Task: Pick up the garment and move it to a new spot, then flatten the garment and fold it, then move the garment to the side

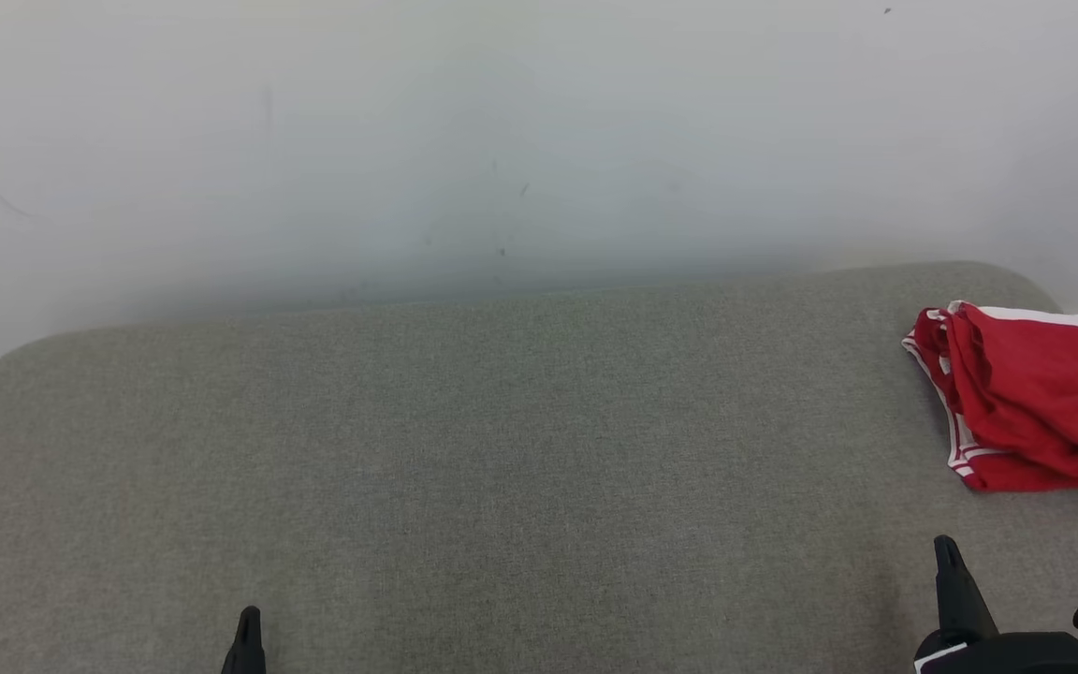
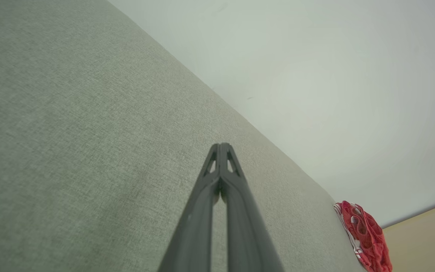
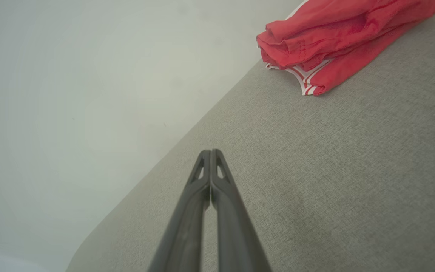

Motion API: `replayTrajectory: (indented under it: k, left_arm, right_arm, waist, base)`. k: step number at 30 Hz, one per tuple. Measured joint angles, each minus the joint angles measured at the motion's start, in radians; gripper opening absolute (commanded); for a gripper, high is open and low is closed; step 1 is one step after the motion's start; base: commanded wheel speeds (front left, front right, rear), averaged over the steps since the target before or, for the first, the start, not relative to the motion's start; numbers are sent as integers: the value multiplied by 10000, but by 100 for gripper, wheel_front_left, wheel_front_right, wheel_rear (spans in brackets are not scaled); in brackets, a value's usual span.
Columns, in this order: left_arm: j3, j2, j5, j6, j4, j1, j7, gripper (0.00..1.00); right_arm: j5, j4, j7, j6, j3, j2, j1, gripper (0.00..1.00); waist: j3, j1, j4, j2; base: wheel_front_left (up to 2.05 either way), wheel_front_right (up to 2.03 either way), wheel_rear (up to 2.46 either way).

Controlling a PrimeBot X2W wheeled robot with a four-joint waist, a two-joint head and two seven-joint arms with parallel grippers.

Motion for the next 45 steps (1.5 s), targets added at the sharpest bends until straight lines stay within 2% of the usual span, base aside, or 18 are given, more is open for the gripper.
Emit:
replayTrajectory:
  k: [21,45]
  left_arm:
    - [31,6,-2963,-353,746,-918,489,0]
    - [82,2,-5407,-625,1432,-1700,930,0]
  right_arm:
    - [2905,539,809,-4,-800,84,-716,0]
    - [5254,1014,1536,-6,-1544,205,-1312,0]
  waist:
    - [211,0,26,0]
    - [430,-1,54,0]
  base:
    - [0,0,0]
    - [0,0,0]
